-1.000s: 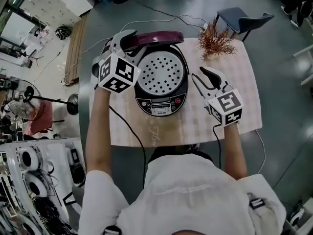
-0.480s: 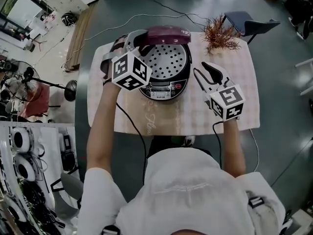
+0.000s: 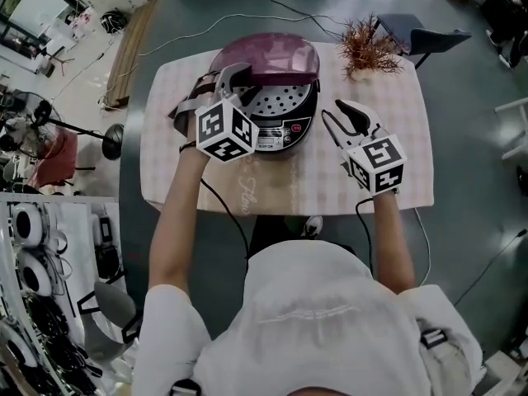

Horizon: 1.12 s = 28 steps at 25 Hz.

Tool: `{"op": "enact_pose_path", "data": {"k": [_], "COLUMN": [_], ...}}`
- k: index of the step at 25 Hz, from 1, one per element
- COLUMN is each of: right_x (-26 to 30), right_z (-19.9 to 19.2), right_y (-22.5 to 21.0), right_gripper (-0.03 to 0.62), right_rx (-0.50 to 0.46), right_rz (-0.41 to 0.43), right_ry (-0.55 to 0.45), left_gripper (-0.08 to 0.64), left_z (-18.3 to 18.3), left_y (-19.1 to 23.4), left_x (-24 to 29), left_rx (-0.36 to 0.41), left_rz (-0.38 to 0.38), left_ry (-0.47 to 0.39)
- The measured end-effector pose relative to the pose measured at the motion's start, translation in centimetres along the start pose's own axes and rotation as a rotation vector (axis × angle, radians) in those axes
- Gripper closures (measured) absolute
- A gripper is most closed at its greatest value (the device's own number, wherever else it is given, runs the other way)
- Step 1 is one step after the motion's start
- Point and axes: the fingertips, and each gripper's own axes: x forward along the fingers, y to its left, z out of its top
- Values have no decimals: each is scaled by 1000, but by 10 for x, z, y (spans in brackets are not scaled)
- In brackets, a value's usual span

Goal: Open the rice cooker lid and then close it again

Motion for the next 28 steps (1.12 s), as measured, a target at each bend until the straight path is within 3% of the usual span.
{"op": "enact_pose_path", "data": {"k": [22, 28], "right_x": [17, 17], "right_z": [-19, -24], "right_y": [11, 15], "right_gripper": [433, 433], "right_rx": [-17, -17], "right_rz": [38, 49], "right_ry": [60, 76], "left_gripper": [344, 344], "left_z": [-22, -28], "left_y": [-76, -91], "left_x": [5, 9], "left_rx": [-155, -302], "left_rz": [-159, -256], "left_ry": [6, -12]}}
